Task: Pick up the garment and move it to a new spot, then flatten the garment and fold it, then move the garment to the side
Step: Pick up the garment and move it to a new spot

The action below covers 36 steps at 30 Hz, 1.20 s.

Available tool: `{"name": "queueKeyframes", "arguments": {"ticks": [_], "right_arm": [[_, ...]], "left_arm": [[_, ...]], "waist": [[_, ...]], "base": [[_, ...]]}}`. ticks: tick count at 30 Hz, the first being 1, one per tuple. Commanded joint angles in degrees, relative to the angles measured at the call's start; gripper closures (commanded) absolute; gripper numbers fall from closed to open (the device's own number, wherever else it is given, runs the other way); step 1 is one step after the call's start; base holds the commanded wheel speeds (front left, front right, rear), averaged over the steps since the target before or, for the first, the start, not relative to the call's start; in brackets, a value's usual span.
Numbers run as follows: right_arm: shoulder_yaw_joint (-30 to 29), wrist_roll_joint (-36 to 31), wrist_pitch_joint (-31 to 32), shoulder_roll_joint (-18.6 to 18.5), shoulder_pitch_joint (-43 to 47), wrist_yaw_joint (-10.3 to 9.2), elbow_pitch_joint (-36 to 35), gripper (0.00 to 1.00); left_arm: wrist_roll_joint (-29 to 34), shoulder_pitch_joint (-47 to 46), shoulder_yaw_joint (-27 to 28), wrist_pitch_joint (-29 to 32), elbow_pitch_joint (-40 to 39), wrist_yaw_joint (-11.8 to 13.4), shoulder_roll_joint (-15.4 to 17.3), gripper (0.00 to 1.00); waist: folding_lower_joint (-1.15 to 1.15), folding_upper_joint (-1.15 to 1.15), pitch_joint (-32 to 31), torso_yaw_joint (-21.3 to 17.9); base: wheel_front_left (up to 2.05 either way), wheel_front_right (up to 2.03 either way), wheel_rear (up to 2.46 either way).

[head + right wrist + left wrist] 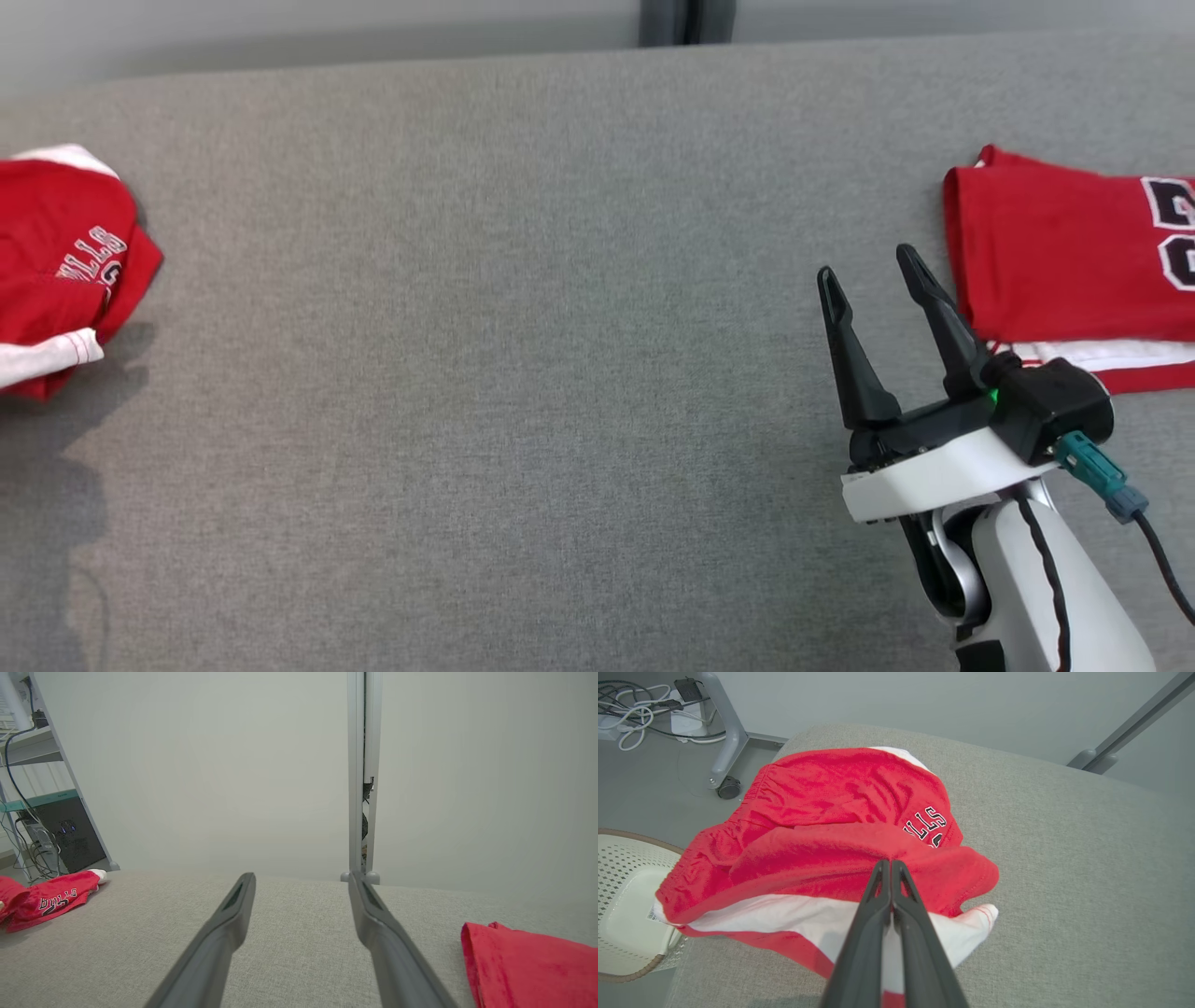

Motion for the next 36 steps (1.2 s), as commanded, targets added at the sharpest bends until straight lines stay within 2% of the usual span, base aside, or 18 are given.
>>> {"name": "queueKeyframes", "arguments": {"ticks": [1,11,19,25,31,36], "right_arm": [[-0.2,0.5,-0.5,-0.3,0.7,0.01,0.3,0.00],[-1.7,2.4,-0.5,-0.3,3.8,0.01,0.7,0.00],[-2.8,2.0,-0.5,-0.3,4.9,0.01,0.4,0.00],[-3.7,1.8,-0.5,-0.3,5.9,0.01,-0.1,0.00],[-4.0,1.2,-0.5,-0.3,6.0,0.01,-0.6,0.00],[-3.4,1.4,-0.5,-0.3,6.3,0.01,-0.6,0.00]], "left_arm": [[0.2,-1.3,-0.4,-0.6,-0.7,0.0,0.8,1.00],[1.5,-5.0,-4.6,-1.8,-10.0,0.0,1.9,1.00],[-0.1,-5.9,-6.2,-1.9,-17.7,0.0,-0.1,1.00],[-0.8,-3.9,-7.9,-2.8,-24.7,0.4,-4.2,1.00],[-1.7,-2.4,-11.0,-1.4,-31.8,1.4,-9.6,1.00],[-1.0,-1.1,-14.4,-1.1,-33.3,2.4,-14.9,1.00]], "waist": [[0.00,0.00,-2.5,-0.6],[0.00,0.00,-8.9,-2.7],[0.00,0.00,-10.8,-4.5],[0.00,0.00,-11.8,-6.4],[0.00,0.00,-11.9,-8.7],[0.00,0.00,-11.3,-10.6]], "base": [[0.00,0.00,0.00],[0.00,0.00,0.00],[0.00,0.00,0.00],[0.00,0.00,0.00],[0.00,0.00,0.00],[0.00,0.00,0.00]]}}
